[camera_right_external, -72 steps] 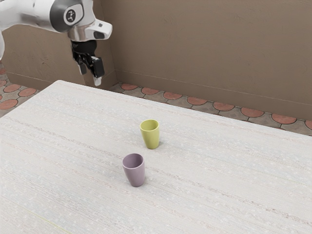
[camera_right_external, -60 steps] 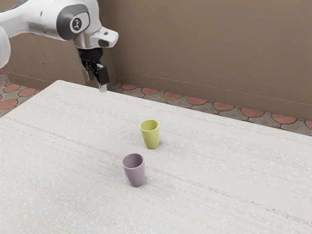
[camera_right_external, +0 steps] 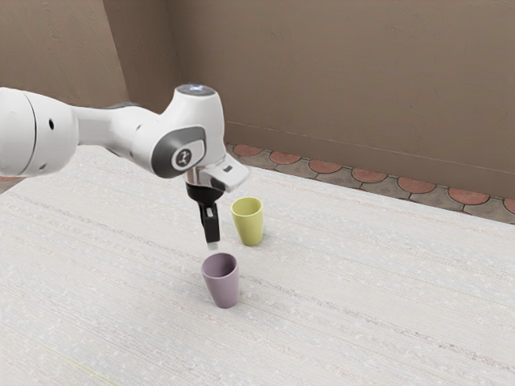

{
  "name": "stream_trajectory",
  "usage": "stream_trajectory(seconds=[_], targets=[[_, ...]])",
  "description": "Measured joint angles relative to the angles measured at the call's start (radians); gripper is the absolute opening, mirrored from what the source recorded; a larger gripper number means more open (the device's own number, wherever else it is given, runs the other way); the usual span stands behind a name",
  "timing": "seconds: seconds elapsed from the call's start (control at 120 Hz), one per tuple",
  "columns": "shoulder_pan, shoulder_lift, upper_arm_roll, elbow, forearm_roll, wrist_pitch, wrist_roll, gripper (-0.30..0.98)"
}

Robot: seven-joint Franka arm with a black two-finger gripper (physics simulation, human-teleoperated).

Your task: Place the right cup onto the left cup

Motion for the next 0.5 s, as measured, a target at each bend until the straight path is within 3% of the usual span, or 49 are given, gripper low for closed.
stream_trajectory(seconds=[0.25,0.5], targets=[[0.01,0.044,-0.003,-0.063,-0.004,0.101,0.026,0.66],[0.006,0.05,-0.022,-0.086,-0.002,0.155,0.029,0.12]])
